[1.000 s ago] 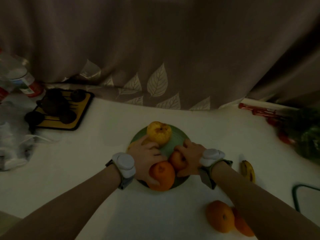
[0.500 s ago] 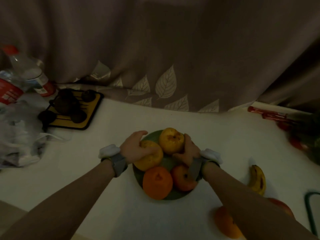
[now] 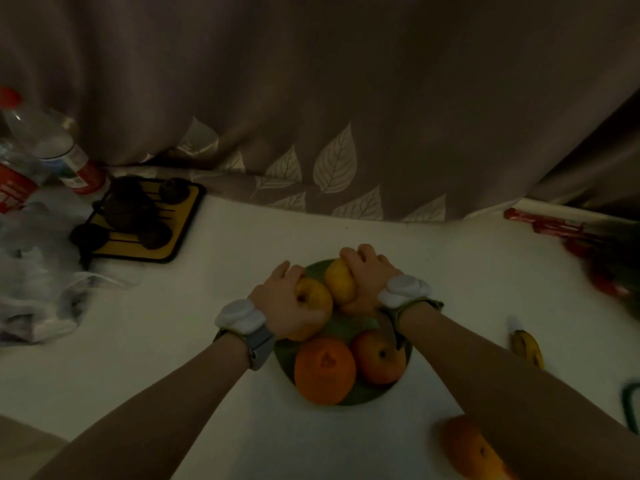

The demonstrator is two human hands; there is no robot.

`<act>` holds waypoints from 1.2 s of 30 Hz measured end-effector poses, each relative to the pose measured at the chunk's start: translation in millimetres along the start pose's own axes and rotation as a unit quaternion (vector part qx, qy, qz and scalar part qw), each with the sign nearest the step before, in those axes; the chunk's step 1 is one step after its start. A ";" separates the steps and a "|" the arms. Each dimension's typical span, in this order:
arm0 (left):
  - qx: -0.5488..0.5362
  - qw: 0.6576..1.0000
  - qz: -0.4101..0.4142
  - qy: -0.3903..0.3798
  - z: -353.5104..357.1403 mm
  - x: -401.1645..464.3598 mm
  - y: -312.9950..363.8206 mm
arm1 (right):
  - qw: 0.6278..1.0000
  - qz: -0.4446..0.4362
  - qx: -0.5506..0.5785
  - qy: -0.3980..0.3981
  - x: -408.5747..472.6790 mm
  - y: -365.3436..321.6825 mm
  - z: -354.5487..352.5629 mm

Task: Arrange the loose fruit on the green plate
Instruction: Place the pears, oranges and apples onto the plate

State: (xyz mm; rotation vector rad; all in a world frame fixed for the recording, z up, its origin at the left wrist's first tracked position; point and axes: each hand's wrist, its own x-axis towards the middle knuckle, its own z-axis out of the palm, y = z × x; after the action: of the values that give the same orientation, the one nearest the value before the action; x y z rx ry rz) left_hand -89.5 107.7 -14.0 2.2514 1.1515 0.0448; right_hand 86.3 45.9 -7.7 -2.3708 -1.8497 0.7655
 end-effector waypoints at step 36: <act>0.065 0.992 0.101 0.033 11.1 -5.2 8.4 | 0.987 0.043 0.125 -0.089 -94.9 23.3 32.4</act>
State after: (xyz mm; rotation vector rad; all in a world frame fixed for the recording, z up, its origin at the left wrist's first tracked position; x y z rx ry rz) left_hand -83.4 94.7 -17.4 2.4925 0.9806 0.1288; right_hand 78.4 -56.7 -10.1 -2.3001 -1.6026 1.1763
